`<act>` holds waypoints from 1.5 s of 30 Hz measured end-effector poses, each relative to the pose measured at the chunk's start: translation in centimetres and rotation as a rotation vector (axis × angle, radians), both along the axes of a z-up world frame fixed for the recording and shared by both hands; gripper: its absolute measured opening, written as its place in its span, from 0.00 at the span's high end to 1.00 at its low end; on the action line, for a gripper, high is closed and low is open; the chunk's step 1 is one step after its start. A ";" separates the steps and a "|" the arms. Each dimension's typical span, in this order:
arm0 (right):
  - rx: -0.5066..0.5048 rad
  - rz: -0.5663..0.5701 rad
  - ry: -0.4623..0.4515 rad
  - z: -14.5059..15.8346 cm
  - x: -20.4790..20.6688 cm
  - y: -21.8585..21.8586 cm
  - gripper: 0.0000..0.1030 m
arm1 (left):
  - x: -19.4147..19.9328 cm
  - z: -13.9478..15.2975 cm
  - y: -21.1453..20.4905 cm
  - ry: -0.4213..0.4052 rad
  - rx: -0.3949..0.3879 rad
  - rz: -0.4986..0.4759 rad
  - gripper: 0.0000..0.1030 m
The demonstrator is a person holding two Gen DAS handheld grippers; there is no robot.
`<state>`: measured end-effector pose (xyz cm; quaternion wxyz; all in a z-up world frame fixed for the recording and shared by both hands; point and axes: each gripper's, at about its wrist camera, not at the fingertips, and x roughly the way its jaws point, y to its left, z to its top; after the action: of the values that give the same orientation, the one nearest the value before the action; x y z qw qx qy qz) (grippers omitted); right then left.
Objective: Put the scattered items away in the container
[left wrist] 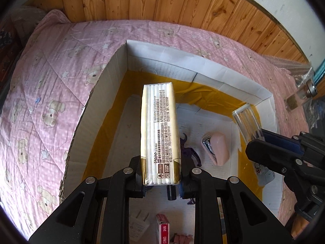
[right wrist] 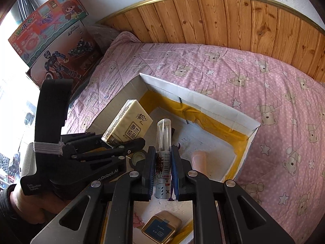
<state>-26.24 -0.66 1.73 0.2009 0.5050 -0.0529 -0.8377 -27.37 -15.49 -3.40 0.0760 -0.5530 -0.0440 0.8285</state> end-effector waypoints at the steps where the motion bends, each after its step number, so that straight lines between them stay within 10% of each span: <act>1: 0.003 -0.003 -0.010 -0.2 -0.2 -0.1 0.84 | -0.2 -0.3 0.0 -0.005 -0.009 0.005 0.78; 16: 0.060 -0.031 -0.099 -2.6 -3.2 -1.0 0.88 | -1.7 -2.2 0.3 -0.027 -0.079 0.010 0.75; 27: 0.059 -0.046 -0.106 -2.5 -2.4 -0.3 0.83 | -0.9 -1.2 0.5 -0.017 -0.078 0.012 0.53; 45: 0.110 0.133 -0.002 1.8 8.0 0.4 0.60 | 8.9 6.1 -0.1 0.097 -0.117 0.026 0.52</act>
<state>-18.25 -0.23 3.51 0.2277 0.5187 0.0266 -0.8237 -18.47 -15.60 2.65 0.0350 -0.5151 0.0009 0.8564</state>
